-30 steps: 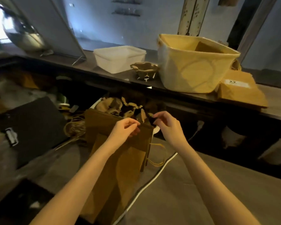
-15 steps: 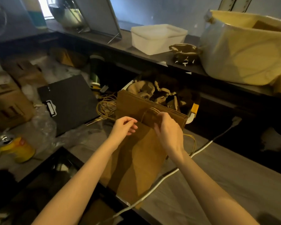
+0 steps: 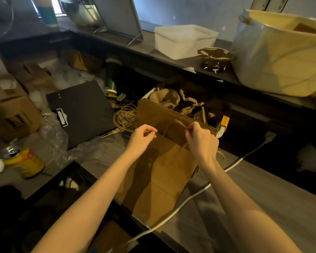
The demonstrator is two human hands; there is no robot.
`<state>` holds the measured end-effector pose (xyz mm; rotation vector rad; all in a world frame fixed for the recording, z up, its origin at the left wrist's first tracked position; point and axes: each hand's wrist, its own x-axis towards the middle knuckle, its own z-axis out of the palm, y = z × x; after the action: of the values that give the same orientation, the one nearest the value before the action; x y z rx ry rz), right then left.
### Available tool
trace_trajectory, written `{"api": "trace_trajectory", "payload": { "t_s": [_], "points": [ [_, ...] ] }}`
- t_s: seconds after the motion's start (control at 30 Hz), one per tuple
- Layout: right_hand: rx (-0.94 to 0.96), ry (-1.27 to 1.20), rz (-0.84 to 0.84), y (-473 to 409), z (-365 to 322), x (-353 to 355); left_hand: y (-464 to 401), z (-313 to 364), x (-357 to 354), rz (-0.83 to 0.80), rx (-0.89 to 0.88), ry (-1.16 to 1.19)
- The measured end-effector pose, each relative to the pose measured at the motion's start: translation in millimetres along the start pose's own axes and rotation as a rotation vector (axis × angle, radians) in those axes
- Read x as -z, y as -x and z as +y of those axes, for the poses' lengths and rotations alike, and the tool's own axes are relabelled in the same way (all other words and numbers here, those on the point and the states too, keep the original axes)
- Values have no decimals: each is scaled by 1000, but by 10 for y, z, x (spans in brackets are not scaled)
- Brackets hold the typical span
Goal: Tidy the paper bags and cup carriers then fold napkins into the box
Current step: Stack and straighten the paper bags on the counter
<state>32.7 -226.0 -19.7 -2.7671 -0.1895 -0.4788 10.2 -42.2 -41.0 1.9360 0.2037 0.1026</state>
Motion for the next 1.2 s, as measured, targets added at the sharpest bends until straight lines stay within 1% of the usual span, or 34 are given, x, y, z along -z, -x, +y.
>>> {"api": "trace_trajectory", "payload": {
  "t_s": [0.17,0.23,0.37,0.43,0.5,0.53,0.63,0.7,0.83,0.93,1.07,1.2],
  "points": [
    [100,-147,100,-23,-101,201,-23,38,58,20,-140,-257],
    [99,-234,140,-81,-187,325,-42,66,112,51,-137,-282],
    [85,-420,195,-195,-330,487,-88,99,236,107,27,-34],
    [80,-500,210,-256,-394,531,-101,83,314,80,98,61],
    [96,-540,194,-317,-450,562,-86,59,372,22,109,149],
    [111,-557,174,-345,-470,573,-62,54,392,20,111,185],
    [119,-616,106,-448,-477,534,-10,50,468,138,140,257],
    [77,-553,37,-545,-452,451,-24,43,537,215,147,292],
    [106,-180,-168,-665,-412,213,-24,-8,663,308,167,359],
    [91,-83,-225,-684,-430,89,-41,-118,717,408,203,408],
    [185,43,-303,-680,-495,-49,-80,-202,758,525,280,427],
    [250,173,-319,-665,-544,-144,-102,-192,775,601,360,478]
  ]
}}
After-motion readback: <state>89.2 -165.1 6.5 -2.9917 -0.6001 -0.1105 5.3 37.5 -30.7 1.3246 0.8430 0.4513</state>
